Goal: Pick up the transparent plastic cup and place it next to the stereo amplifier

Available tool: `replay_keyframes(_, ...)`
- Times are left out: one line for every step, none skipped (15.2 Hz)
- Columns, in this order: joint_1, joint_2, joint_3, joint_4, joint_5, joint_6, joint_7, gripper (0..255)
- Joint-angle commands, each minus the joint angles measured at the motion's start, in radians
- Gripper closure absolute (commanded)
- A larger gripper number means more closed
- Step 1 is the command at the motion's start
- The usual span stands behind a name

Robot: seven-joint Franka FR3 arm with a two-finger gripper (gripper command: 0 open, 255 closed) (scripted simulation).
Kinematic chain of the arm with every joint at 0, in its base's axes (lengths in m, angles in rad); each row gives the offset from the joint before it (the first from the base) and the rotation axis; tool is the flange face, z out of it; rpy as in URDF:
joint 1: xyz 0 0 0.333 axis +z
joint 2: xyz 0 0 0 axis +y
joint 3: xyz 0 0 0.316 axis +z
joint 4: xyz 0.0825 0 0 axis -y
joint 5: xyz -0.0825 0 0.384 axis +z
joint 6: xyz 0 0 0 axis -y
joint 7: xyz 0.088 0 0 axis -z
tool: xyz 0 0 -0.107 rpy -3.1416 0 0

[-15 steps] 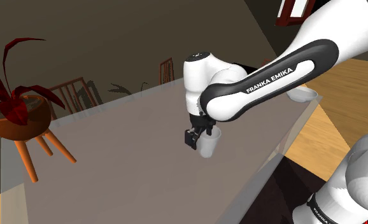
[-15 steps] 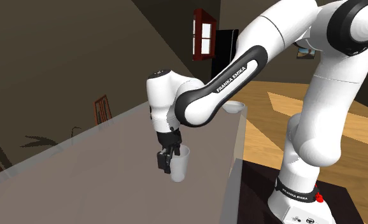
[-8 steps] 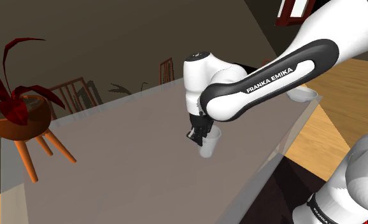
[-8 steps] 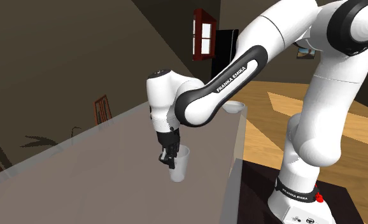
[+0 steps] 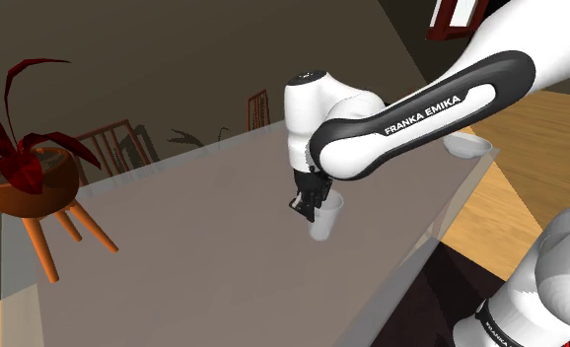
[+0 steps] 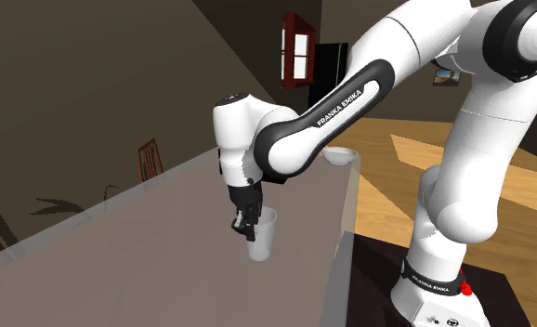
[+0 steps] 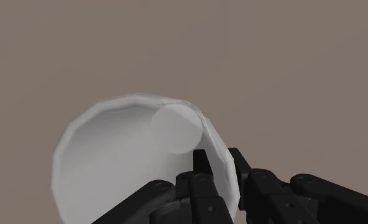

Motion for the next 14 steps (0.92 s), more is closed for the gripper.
replay_keyframes(0.001, -0.015, -0.002, 0.013, 0.008, -0.027, -0.007, 255)
replay_keyframes(0.002, -0.022, -0.003, 0.020, 0.011, -0.041, -0.011, 255)
replay_keyframes(0.002, -0.029, -0.004, 0.027, 0.014, -0.054, -0.015, 255)
replay_keyframes(0.002, -0.036, -0.005, 0.035, 0.017, -0.068, -0.018, 255)
replay_keyframes(0.003, -0.042, -0.006, 0.043, 0.020, -0.082, -0.022, 255)
replay_keyframes(0.003, -0.049, -0.008, 0.051, 0.022, -0.095, -0.025, 255)
replay_keyframes(0.003, -0.054, -0.009, 0.060, 0.025, -0.109, -0.028, 255)
replay_keyframes(0.004, -0.060, -0.010, 0.068, 0.027, -0.123, -0.031, 255)
replay_keyframes(0.004, -0.065, -0.011, 0.077, 0.029, -0.137, -0.034, 255)
replay_keyframes(0.004, -0.071, -0.012, 0.086, 0.031, -0.150, -0.037, 255)
replay_keyframes(0.004, -0.075, -0.013, 0.095, 0.033, -0.164, -0.039, 255)
replay_keyframes(0.004, -0.080, -0.014, 0.104, 0.035, -0.177, -0.042, 255)
replay_keyframes(0.004, -0.084, -0.015, 0.114, 0.036, -0.191, -0.044, 255)
replay_keyframes(0.004, -0.089, -0.017, 0.124, 0.038, -0.205, -0.047, 255)
